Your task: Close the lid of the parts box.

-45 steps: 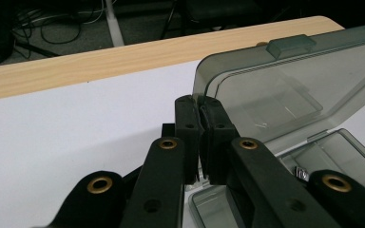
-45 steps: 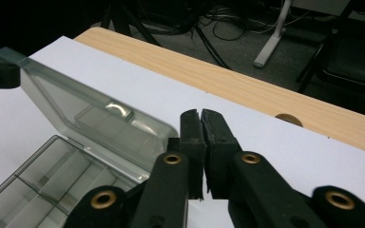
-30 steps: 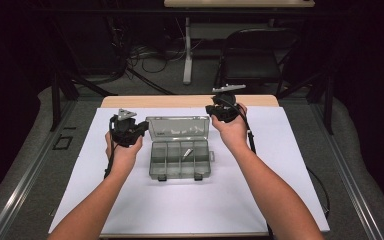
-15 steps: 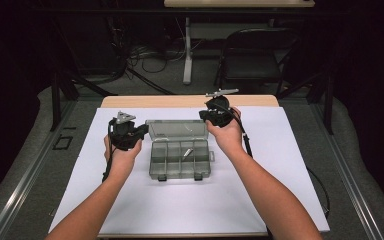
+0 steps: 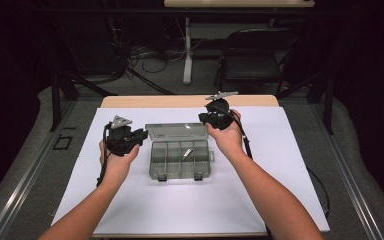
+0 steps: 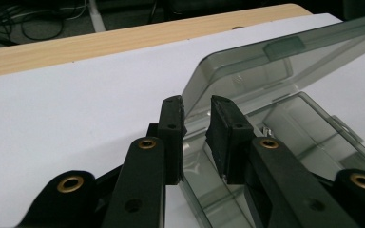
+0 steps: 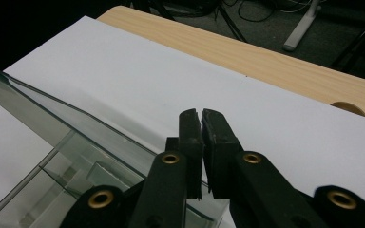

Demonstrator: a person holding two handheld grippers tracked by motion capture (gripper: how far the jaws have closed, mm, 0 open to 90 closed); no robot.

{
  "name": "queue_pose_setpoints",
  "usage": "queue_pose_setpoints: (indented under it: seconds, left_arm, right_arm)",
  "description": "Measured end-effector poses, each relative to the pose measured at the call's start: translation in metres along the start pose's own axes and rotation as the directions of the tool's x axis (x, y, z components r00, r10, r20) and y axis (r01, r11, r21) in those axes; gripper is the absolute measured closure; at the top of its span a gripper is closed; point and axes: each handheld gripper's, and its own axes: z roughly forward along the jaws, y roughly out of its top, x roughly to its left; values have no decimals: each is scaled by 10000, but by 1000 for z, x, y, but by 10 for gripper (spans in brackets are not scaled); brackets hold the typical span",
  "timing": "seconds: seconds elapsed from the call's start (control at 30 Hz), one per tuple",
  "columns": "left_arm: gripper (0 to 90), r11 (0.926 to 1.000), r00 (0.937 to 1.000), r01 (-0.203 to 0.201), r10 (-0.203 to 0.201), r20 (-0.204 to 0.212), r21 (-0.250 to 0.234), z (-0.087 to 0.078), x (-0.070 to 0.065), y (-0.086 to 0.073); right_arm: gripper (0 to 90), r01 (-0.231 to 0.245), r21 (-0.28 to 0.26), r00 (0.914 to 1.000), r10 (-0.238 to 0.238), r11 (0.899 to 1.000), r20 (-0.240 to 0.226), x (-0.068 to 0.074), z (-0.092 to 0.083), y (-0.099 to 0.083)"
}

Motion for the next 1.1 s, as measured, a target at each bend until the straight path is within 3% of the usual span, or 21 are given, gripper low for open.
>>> queue_pose_setpoints:
  seconds: [0.37,0.9,1.1]
  left_arm:
    - [851,9990,9975,-31,0,705,435,-17,-2,-4]
    - [898,9955,9904,184,-309,1349,934,-5,-13,1]
    - [898,9946,9896,253,-392,1385,1007,0,-15,3]
  right_arm:
    - [866,96,-15,9999,-96,10000,-122,2,1,-2]
    - [865,208,-12,9995,-208,9998,-245,7,-2,-3]
    - [865,282,-30,9990,-283,9996,-336,8,-2,-5]
